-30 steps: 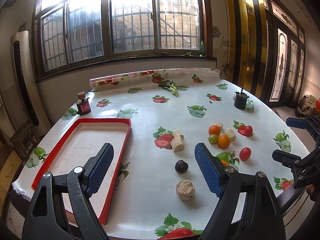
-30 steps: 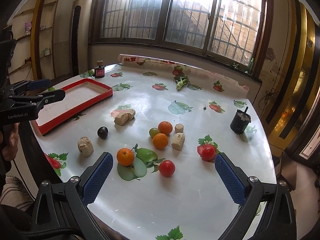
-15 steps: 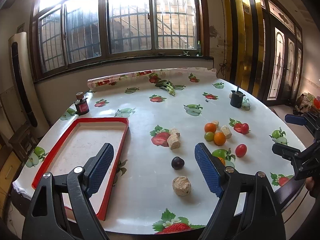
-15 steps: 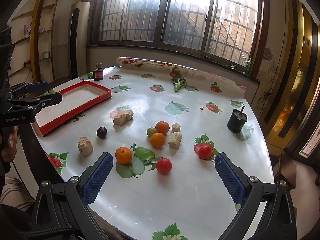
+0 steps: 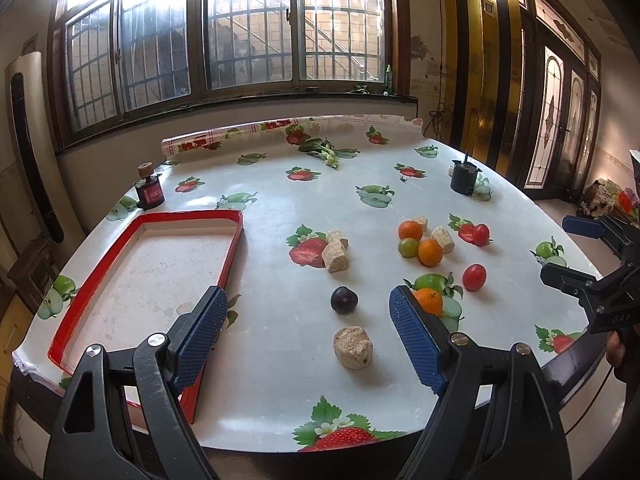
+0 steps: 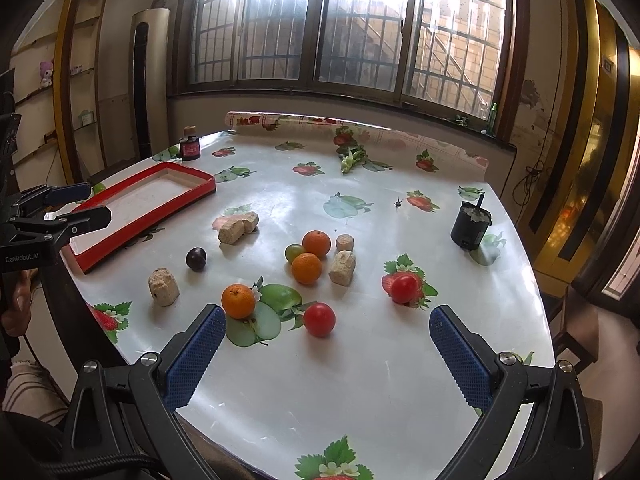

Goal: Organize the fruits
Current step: 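Move the left tool toward the tan biscuit while the right tool approaches the red tomato, then close the left tool on the tan biscuit while the right tool grasps the red tomato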

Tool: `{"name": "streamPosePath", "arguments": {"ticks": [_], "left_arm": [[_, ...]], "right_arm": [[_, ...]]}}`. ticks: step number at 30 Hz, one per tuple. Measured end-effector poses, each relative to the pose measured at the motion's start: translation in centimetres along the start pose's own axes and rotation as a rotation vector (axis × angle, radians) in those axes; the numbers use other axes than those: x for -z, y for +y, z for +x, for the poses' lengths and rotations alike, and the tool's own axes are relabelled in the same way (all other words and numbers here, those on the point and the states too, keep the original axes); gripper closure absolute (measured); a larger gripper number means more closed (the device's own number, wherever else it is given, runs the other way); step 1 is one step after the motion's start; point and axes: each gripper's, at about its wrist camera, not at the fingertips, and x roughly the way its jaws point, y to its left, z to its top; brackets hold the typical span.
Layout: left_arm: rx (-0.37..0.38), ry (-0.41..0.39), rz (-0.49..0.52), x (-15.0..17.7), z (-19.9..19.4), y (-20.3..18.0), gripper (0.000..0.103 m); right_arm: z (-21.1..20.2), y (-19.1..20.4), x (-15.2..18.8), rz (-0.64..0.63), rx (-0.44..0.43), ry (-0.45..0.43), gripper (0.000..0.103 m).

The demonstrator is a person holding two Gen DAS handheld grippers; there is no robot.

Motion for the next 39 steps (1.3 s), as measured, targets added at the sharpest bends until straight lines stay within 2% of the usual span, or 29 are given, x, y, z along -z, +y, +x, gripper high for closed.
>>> {"name": "streamPosePath", "arguments": {"ticks": [10, 17, 20, 22, 25, 27, 28, 30, 32, 36, 39], "left_arm": [[0.039, 0.07, 0.005, 1.3, 1.9, -0.6, 0.019], [0.091, 0.171, 0.002, 2.1, 4.5, -1.1, 0.019], [0.11, 0.219, -0.001, 2.3, 5.7, -1.2, 0.02], [0.125, 0.243, 0.0, 2.3, 6.3, -1.4, 0.027], [0.146, 0.291, 0.003, 2.5, 7.7, -1.7, 0.039], [0.157, 0.323, 0.008, 2.7, 8.5, -1.9, 0.053], [0.165, 0.34, 0.006, 2.8, 9.0, -2.0, 0.055], [0.18, 0.371, 0.003, 3.1, 9.7, -2.1, 0.067], [0.18, 0.368, 0.013, 3.1, 9.8, -2.3, 0.07], [0.196, 0.368, 0.015, 3.0, 9.8, -2.2, 0.071], [0.209, 0.371, 0.012, 2.9, 9.7, -1.9, 0.071]], "right_arm": [[1.9, -0.2, 0.5, 0.018, -0.02, 0.039, 0.0], [5.0, -0.8, 0.7, 0.057, -0.034, 0.119, 0.002], [6.9, -1.5, 0.9, 0.103, -0.065, 0.178, 0.012], [8.1, -2.0, 0.9, 0.137, -0.086, 0.214, 0.02], [9.6, -2.2, 0.9, 0.165, -0.11, 0.25, 0.031], [10.6, -2.2, 0.9, 0.173, -0.117, 0.278, 0.038], [11.0, -2.1, 0.9, 0.173, -0.119, 0.289, 0.041], [11.8, -1.9, 1.0, 0.171, -0.126, 0.312, 0.044], [12.4, -1.7, 1.1, 0.165, -0.127, 0.331, 0.049], [13.0, -1.4, 1.2, 0.143, -0.116, 0.345, 0.072], [12.9, -1.4, 1.1, 0.143, -0.125, 0.348, 0.072]]}}
